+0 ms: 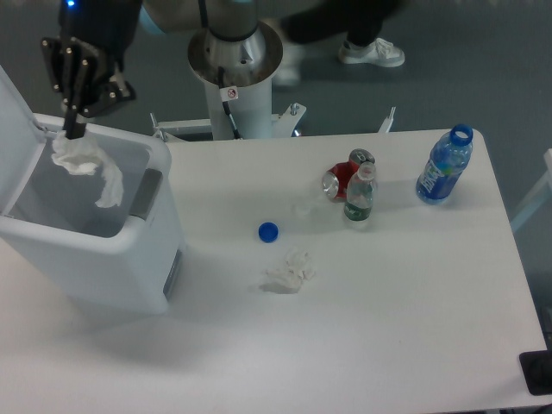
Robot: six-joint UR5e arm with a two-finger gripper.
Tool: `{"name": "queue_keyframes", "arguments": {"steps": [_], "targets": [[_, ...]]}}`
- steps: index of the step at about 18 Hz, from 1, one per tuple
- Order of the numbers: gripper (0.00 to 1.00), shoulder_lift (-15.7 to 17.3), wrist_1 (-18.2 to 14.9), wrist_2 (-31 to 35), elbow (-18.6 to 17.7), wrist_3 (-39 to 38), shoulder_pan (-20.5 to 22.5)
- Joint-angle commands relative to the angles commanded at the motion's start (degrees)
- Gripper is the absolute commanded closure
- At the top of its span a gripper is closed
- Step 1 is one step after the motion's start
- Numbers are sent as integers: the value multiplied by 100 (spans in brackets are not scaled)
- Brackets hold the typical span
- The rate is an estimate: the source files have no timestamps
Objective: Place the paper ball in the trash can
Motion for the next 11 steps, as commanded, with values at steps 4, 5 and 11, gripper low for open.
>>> {"name": "queue_keyframes", "arguments": {"steps": [4,5,11], "targets": [[0,-27,-35,-9,-140,-61,-44],[0,-1,-18,-9,-228,-113,-44],[0,17,52,53,-211,-44,218]]}}
